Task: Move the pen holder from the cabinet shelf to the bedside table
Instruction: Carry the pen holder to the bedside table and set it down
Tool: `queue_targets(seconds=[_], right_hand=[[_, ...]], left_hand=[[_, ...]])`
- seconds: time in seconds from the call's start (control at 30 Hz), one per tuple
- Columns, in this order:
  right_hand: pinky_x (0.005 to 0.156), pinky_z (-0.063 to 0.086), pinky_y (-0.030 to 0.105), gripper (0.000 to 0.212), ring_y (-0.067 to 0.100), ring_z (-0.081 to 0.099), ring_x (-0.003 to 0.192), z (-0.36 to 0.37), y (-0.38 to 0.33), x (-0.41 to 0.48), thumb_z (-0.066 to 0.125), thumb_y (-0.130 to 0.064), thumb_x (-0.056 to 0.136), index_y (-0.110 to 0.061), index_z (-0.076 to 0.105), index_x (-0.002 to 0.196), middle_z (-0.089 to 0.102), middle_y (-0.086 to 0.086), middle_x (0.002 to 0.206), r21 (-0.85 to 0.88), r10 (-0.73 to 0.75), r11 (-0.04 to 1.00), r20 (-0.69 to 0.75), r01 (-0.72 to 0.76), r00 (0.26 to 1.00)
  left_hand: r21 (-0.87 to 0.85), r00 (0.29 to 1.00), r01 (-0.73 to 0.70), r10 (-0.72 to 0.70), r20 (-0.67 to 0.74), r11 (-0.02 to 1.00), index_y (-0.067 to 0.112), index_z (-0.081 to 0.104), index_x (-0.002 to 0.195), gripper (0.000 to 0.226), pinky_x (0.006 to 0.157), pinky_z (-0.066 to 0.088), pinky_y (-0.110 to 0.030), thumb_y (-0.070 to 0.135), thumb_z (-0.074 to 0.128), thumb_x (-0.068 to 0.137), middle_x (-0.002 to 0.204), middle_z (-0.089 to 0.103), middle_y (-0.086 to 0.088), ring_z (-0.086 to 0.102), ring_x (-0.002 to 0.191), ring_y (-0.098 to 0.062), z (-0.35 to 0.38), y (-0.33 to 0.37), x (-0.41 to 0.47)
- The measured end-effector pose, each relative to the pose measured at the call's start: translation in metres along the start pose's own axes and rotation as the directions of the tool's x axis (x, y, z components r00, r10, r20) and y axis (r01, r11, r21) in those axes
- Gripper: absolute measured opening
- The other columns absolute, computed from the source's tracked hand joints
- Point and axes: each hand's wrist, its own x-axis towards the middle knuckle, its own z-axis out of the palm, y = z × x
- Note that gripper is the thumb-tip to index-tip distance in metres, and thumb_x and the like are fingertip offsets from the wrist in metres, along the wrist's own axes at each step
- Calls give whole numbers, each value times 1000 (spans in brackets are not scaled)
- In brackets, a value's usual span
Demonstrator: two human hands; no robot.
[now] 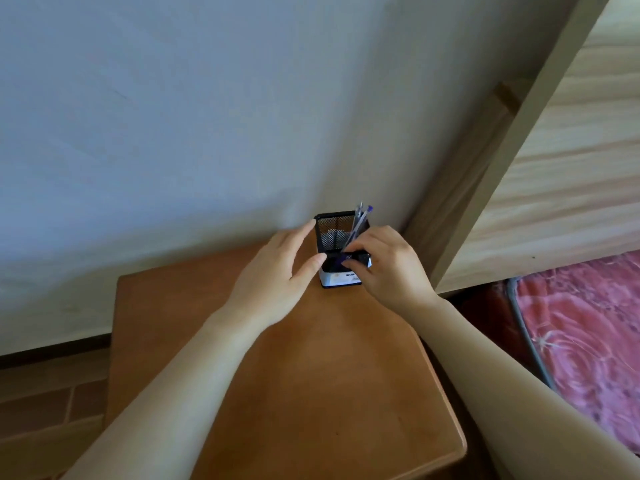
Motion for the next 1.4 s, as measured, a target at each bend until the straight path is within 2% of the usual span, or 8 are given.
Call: queue_targets(seconds=[0.3,0.47,0.57,0.73,0.87,1.0,1.17,1.4], right_hand=[[74,39,17,16,19,55,84,20,19,6,75,-11,73,-8,68,87,67,6,87,-35,-90,996,-72,87,993],[84,40,21,17,22,57,95,18,24,3,74,-14,75,-9,70,91,66,8,101,-12,-84,996,-143,83,986],[91,41,25,25,22,55,104,14,27,-5,74,-18,75,-9,69,97,63,10,112,40,-27,999,-188,35,982],[89,52,34,30,19,57,111,11,34,-10,72,-23,76,-12,68,104,61,8,121,125,92,989,-134,-75,987],[78,56,37,26,19,64,102,18,37,-5,73,-18,75,-15,70,101,66,10,114,167,118,981,-142,-94,983],[73,57,35,26,18,68,89,20,45,3,69,-20,77,-15,69,103,68,9,110,185,115,979,-153,-86,982],[76,55,26,33,11,64,84,7,42,1,73,-17,76,-15,67,108,66,7,113,174,96,982,-118,-75,988],[95,44,24,44,11,54,116,-64,-10,8,73,-27,77,-19,61,118,61,1,125,169,205,963,46,-210,978]], left_hand=[[-7,999,-22,22,-48,1000,41,17,142,56,92,31,-23,50,37,90,143,37,10,33,129,-6,22,-22,18],[-36,998,-18,16,-54,999,42,13,142,59,90,33,-23,48,40,90,144,36,10,35,128,-7,35,-25,25],[-71,998,-9,5,-61,997,42,11,142,60,92,32,-22,46,42,90,146,33,10,32,131,-6,38,-26,25],[-32,996,-17,14,-91,999,40,12,143,60,89,34,-22,44,42,91,144,36,9,35,129,-8,39,-24,27],[-82,992,-2,-8,-122,997,39,12,143,65,91,32,-19,43,48,89,145,35,11,34,130,-6,46,-22,32],[-105,987,-1,-16,-159,994,36,11,143,69,92,30,-16,40,52,88,147,33,11,32,131,-4,53,-19,38],[-64,992,40,-48,-119,997,36,6,144,71,91,31,-16,43,50,88,148,31,9,32,132,-6,45,-11,36],[43,990,143,-143,2,989,33,7,145,66,94,35,-27,49,40,90,148,30,4,32,132,-12,-23,40,8]])
